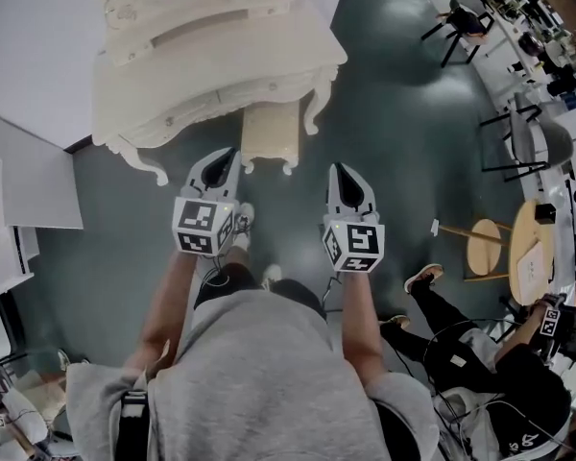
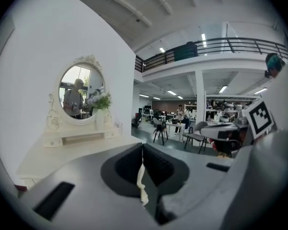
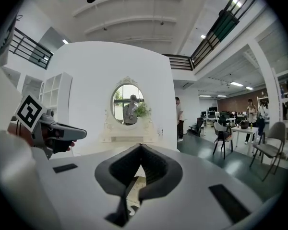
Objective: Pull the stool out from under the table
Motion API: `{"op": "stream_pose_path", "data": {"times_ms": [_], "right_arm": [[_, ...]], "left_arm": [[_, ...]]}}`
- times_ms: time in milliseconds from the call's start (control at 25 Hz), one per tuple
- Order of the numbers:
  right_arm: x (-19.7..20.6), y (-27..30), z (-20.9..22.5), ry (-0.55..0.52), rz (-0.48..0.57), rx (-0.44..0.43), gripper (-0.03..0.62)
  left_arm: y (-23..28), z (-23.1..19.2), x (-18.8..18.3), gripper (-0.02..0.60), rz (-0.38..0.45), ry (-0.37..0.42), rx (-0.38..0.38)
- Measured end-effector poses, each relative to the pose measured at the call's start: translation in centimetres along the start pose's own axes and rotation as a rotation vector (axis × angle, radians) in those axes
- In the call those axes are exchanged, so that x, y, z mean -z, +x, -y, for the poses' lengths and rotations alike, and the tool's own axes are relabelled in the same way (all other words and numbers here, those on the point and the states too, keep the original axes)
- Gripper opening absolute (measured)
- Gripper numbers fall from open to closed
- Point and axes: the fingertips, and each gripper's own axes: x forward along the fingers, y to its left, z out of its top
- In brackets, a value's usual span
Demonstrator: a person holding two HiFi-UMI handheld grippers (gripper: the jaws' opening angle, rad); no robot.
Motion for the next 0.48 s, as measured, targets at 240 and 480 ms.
{"op": "stream_pose_path", "data": {"times_ms": [240, 480], "right_arm": [[0.0, 7.1, 1.0, 0.025, -0.027, 0.026, 0.012], [0.2, 12.8, 1.4, 0.058, -0.079, 0.055, 0.012]], "left_arm": [[6.6, -4.1, 0.2, 0.005, -0.043, -0.024, 0.043], [11.7, -7.8, 0.0, 0.005, -0.092, -0.05, 0.087]]}}
